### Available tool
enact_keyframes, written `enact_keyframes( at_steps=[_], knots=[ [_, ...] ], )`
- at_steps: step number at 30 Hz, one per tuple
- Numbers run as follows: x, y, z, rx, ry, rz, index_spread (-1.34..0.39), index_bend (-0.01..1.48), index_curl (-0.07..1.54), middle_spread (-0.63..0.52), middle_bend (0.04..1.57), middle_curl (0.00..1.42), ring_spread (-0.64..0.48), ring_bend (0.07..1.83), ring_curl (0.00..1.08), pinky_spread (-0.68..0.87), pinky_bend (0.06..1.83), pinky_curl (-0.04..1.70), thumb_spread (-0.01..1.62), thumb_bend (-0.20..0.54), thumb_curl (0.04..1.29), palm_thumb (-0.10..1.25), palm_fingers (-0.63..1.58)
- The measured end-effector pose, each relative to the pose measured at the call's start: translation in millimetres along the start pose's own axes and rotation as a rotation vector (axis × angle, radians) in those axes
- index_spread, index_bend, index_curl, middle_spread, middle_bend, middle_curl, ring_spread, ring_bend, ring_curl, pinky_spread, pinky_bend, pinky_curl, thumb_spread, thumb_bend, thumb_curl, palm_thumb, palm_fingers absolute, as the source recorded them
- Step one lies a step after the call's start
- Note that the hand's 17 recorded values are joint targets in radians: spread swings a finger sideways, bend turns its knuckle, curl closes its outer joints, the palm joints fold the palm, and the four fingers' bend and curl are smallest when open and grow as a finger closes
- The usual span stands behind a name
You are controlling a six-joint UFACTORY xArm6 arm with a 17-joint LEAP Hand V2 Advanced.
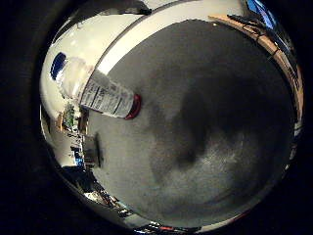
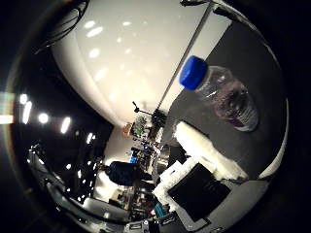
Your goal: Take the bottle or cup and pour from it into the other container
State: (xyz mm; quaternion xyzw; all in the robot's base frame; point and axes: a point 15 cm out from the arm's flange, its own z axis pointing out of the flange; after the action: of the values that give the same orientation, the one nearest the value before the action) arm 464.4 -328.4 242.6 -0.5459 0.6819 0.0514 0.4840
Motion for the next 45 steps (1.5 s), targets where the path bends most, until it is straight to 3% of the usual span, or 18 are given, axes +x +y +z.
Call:
enact_keyframes(
  at_steps=[11, 21, 31, 35, 41, 45],
  knots=[
    [6.4, -0.6, 12.6, 0.02, -0.033, 0.028, -0.24, 0.17, 0.3, -0.02, 0.37, 0.36, 0.07, 0.61, 0.2, 0.4, 0.83, -0.01, 1.07, -0.022, 0.43, 0.73, 0.23],
    [-11.5, -5.4, 55.3, -0.026, -0.049, 0.006, -0.25, 0.17, 0.3, -0.02, 0.35, 0.36, 0.07, 0.64, 0.2, 0.37, 0.83, -0.01, 1.07, -0.022, 0.43, 0.73, 0.26],
    [-22.5, -0.7, 94.6, -0.078, -0.063, -0.009, -0.26, 0.19, 0.34, -0.05, 0.38, 0.37, 0.01, 0.73, 0.2, 0.31, 0.86, -0.01, 1.06, -0.023, 0.43, 0.73, 0.47],
    [-22.9, 5.0, 99.0, -0.087, -0.069, 0.0, -0.27, 0.2, 0.36, -0.09, 0.45, 0.4, -0.06, 0.83, 0.22, 0.21, 0.91, -0.02, 1.05, -0.022, 0.44, 0.74, 0.69],
    [-25.6, 6.0, 100.0, -0.092, -0.081, 0.003, -0.29, 0.25, 0.43, -0.12, 0.62, 0.48, -0.14, 1.01, 0.3, -0.16, 1.05, 0.01, 1.02, -0.021, 0.46, 0.81, 1.13],
    [-28.3, 7.5, 101.5, -0.098, -0.091, 0.005, -0.3, 0.45, 0.54, -0.12, 0.8, 0.55, -0.14, 1.1, 0.36, -0.39, 1.15, 0.07, 0.96, -0.021, 0.48, 0.84, 1.34]
  ],
)
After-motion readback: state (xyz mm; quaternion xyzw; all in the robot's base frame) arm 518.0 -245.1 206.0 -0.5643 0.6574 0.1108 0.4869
